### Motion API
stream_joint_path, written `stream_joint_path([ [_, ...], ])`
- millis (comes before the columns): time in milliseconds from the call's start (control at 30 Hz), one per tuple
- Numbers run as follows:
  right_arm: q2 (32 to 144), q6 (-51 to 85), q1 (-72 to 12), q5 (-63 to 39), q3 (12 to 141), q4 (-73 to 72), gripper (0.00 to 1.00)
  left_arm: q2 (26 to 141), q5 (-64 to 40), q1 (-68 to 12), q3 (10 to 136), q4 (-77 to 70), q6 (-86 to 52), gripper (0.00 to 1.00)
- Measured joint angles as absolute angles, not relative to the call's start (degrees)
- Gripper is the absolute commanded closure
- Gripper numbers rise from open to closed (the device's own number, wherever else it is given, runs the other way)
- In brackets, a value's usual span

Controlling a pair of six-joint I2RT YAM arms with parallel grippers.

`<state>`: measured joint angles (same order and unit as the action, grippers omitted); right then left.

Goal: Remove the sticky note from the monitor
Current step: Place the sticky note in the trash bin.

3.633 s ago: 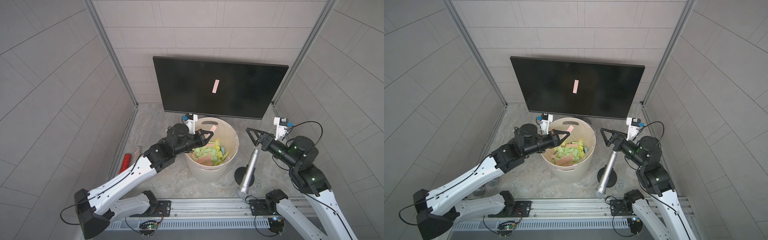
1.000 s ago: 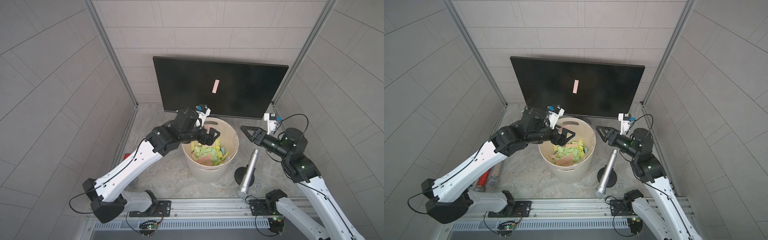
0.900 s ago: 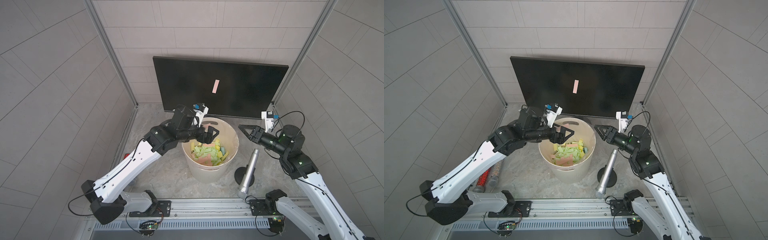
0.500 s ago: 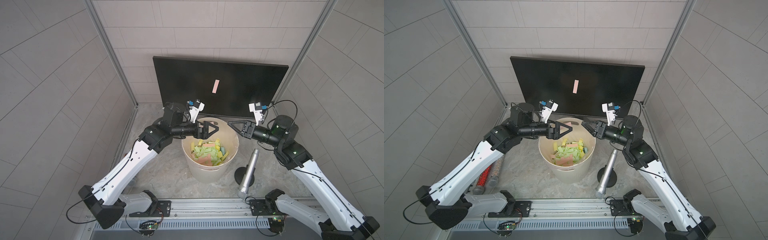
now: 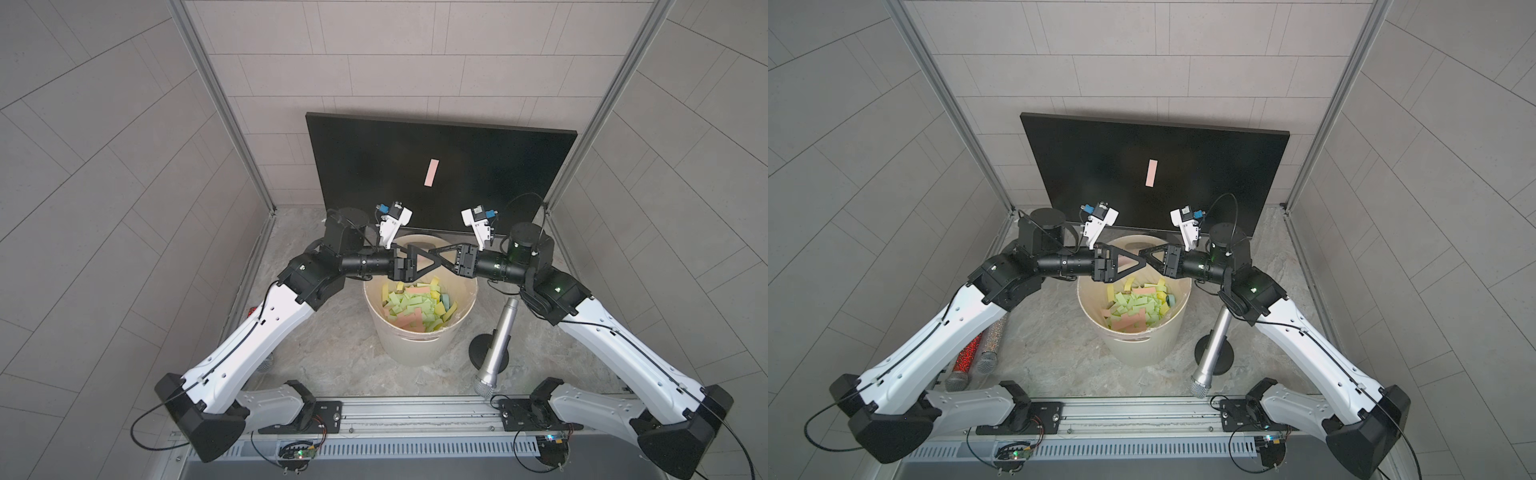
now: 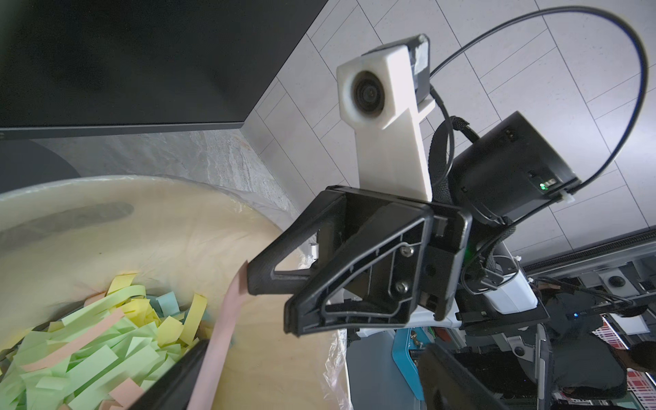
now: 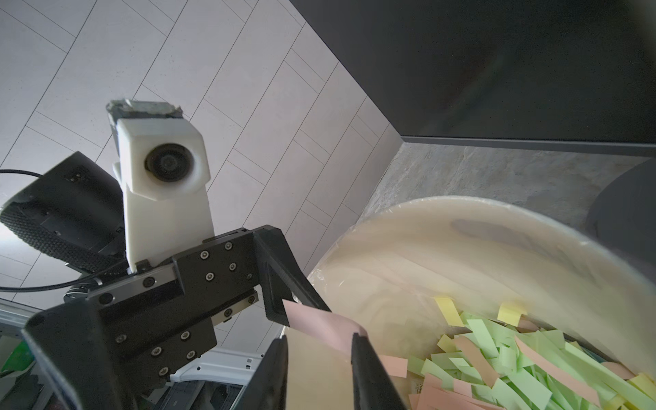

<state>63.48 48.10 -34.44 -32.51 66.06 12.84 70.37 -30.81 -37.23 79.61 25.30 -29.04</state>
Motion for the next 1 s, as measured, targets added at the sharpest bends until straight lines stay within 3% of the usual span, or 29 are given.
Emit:
stream_joint_path([
  [633,66.0,43.9,-36.1,-26.3,67.3,22.9,0.72,69.2,-30.2,-36.0,79.5,23.9,-30.0,0.1],
  [1000,61.9,41.8,-35.6,-24.1,67.3,25.6,0.66,69.6,-25.6,-33.1,80.0,25.9,-29.4,0.08],
])
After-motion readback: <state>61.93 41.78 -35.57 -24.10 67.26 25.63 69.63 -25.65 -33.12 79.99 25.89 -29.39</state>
